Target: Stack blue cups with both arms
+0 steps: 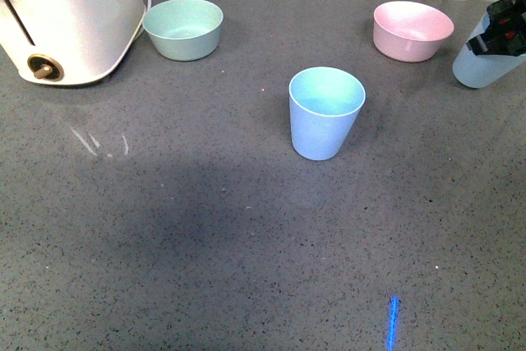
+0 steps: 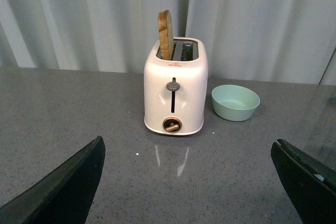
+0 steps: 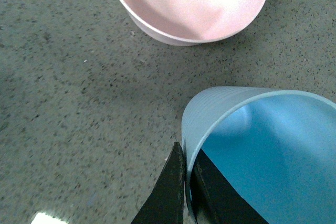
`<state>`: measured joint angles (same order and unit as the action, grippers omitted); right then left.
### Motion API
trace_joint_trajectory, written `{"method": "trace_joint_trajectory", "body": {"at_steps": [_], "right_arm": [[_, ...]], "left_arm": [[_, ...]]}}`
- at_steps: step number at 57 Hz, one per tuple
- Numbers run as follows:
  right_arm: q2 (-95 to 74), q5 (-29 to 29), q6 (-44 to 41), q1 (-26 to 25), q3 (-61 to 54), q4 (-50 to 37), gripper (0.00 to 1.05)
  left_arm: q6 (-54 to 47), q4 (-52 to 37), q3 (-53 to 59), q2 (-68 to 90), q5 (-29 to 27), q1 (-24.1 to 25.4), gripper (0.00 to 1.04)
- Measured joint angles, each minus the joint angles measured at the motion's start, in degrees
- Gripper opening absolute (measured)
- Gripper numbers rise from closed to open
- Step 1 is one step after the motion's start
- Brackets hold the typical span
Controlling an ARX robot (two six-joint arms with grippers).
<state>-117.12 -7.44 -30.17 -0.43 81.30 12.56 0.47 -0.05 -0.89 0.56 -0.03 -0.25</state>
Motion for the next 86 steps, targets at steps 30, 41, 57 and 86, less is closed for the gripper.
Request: {"method": "trace_joint_trajectory", "body": {"at_steps": [30,41,57,86], "right_arm": [[24.0,-14.4,-2.0,18.1,-12.3,7.9,0.02],[21.7,-12.3,-1.3,21.7,-12.7,7.9,0.02],[16.8,-9.6,-1.1,23.1,-12.6,7.4,0.02],[30.8,-10.4,12.4,17.9,-22.7,-9.3,0.90]], "left_arm": [[0.0,0.0,0.0,0.0,0.0,0.0,0.96],[0.0,0.0,0.0,0.0,0.0,0.0,0.96],[0.0,0.0,0.0,0.0,0.0,0.0,0.96],[0.0,0.0,0.0,0.0,0.0,0.0,0.96]]}}
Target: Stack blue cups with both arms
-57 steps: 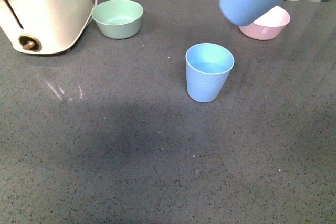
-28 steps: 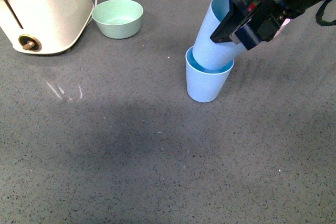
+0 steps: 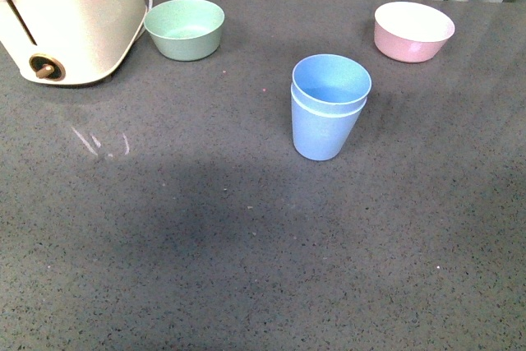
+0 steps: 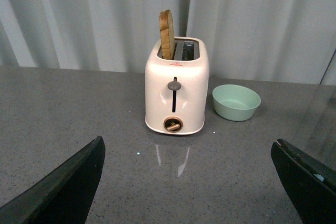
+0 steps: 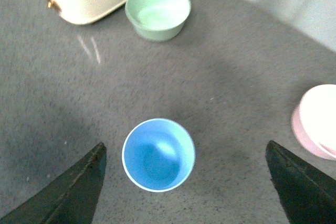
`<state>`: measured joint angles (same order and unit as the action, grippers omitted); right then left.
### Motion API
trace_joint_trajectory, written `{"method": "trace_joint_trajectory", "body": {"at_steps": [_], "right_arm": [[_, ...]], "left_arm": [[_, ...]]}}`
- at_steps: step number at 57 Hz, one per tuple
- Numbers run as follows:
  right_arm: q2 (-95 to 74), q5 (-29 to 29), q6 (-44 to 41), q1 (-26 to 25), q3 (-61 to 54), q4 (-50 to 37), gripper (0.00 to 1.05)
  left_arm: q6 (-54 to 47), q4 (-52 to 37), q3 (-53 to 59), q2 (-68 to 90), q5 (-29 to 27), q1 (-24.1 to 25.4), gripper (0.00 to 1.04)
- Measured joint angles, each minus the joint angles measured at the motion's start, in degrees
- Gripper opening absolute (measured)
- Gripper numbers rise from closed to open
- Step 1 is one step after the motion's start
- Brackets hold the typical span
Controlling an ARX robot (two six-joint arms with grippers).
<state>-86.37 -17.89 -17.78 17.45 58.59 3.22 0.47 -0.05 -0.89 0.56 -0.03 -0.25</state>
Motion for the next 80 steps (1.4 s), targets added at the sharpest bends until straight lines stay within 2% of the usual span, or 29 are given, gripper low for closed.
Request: {"method": "trace_joint_trajectory", "body": {"at_steps": [1,2,4,7,9,13,22,26,44,49,54,80], "right_arm": [[1.7,1.0,1.5,-0.4,-1.4,-1.7,0.93],[3.5,4.7,3.6,-0.3,-3.7,-5.8,0.91],[7.2,15.1,7.2,-0.4,-9.2,-16.7,0.84],[10.2,23.1,10.4,-0.9,-14.6,-26.5,0.77],[13.1,29.9,13.0,-1.7,-20.6,-35.7,0.68],[16.5,31.3,15.5,-3.9,-28.4,-43.7,0.52],[23.6,27.5,17.0,-7.5,-39.6,-46.3,0.14],[25.7,26.6,17.0,-8.4,-41.7,-46.4,0.03],[37.4,22.7,17.2,-12.5,-50.8,-43.9,0.02],[40.1,18.4,17.2,-15.4,-52.0,-42.4,0.02],[42.8,18.3,17.2,-17.1,-53.3,-40.8,0.02],[56.7,17.9,17.2,-17.3,-57.3,-32.5,0.02]], "left_arm": [[0.0,0.0,0.0,0.0,0.0,0.0,0.96],[0.0,0.0,0.0,0.0,0.0,0.0,0.96],[0.0,0.0,0.0,0.0,0.0,0.0,0.96],[0.0,0.0,0.0,0.0,0.0,0.0,0.96],[0.0,0.0,0.0,0.0,0.0,0.0,0.96],[0.0,0.0,0.0,0.0,0.0,0.0,0.96],[0.0,0.0,0.0,0.0,0.0,0.0,0.96],[0.0,0.0,0.0,0.0,0.0,0.0,0.96],[0.0,0.0,0.0,0.0,0.0,0.0,0.96],[0.0,0.0,0.0,0.0,0.0,0.0,0.96],[0.0,0.0,0.0,0.0,0.0,0.0,0.96],[0.0,0.0,0.0,0.0,0.0,0.0,0.96]]}}
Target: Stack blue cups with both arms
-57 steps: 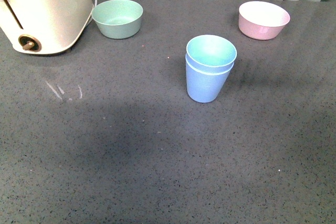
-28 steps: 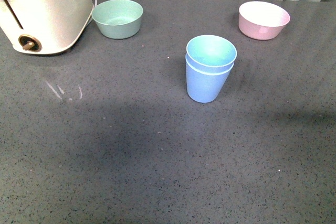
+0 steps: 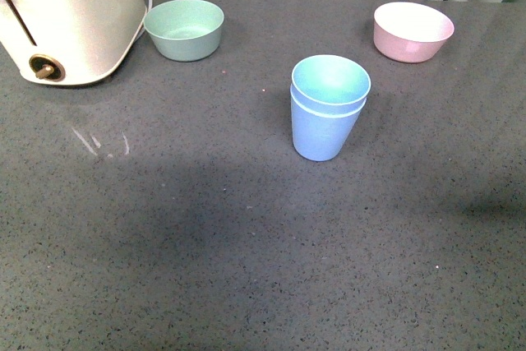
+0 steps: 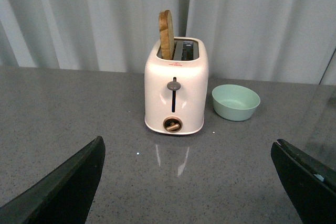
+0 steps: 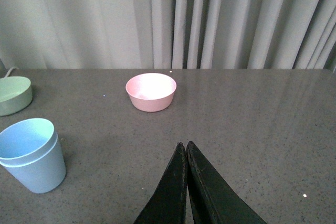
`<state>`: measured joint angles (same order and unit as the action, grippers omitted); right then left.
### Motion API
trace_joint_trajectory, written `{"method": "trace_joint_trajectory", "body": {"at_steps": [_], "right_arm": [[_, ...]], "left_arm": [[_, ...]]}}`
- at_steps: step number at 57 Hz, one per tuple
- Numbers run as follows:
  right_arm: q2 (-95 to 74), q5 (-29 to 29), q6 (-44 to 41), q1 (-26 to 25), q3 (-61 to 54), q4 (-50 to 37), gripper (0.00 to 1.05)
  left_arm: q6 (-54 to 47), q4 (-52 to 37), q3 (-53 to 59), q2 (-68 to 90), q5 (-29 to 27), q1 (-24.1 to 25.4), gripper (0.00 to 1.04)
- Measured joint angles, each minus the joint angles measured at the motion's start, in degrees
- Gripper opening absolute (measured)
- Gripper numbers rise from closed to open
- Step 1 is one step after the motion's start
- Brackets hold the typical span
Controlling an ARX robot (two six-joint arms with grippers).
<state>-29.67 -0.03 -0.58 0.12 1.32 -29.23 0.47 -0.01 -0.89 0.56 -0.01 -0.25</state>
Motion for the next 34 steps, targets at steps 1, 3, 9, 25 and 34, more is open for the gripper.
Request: {"method": "trace_joint_trajectory", "body": {"at_steps": [1,3,9,25,34], "right_arm": [[0.3,0.0,0.0,0.0,0.0,0.3,0.02],[1.7,0.0,0.0,0.0,0.0,1.6,0.02],[4.5,0.0,0.0,0.0,0.0,4.3,0.02],[10.9,0.0,0.0,0.0,0.0,10.5,0.02],[15.1,0.0,0.0,0.0,0.0,14.6,0.02]], "left_arm": [[0.0,0.0,0.0,0.0,0.0,0.0,0.96],[0.0,0.0,0.0,0.0,0.0,0.0,0.96],[0.0,0.0,0.0,0.0,0.0,0.0,0.96],[0.0,0.0,0.0,0.0,0.0,0.0,0.96],[0.0,0.0,0.0,0.0,0.0,0.0,0.96]]}}
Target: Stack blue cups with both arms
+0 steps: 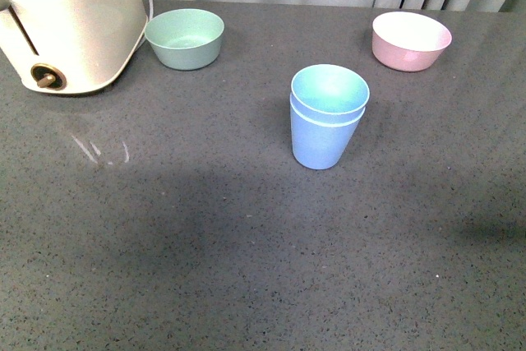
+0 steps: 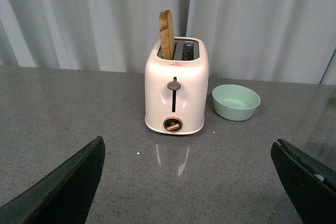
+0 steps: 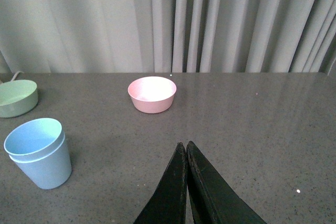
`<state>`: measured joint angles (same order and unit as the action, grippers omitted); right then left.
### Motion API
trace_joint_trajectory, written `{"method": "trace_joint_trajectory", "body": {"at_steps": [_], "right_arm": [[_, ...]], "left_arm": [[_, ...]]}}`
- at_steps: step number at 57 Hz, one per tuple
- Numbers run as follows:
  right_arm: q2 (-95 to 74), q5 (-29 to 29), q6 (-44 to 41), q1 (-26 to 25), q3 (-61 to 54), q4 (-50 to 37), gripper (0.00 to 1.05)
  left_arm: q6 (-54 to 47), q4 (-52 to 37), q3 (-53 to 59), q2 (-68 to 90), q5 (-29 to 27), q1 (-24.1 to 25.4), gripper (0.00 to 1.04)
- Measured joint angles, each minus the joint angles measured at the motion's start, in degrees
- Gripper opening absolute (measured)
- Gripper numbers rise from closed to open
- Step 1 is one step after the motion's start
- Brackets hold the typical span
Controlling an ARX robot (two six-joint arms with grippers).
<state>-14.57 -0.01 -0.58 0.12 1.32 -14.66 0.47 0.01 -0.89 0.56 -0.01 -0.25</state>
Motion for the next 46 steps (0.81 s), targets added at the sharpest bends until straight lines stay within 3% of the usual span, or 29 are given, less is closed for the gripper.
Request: {"method": "trace_joint_trajectory", "body": {"at_steps": [17,23,46], "right_arm": [[4.3,0.0,0.0,0.0,0.0,4.3,0.02],[11.8,0.1,0.0,0.0,0.0,13.7,0.02],[14.2,0.0,0.0,0.0,0.0,14.5,0.02]], "left_arm": [[0.0,0.0,0.0,0.0,0.0,0.0,0.96],[0.0,0.0,0.0,0.0,0.0,0.0,0.96],[0.0,0.0,0.0,0.0,0.0,0.0,0.96]]}}
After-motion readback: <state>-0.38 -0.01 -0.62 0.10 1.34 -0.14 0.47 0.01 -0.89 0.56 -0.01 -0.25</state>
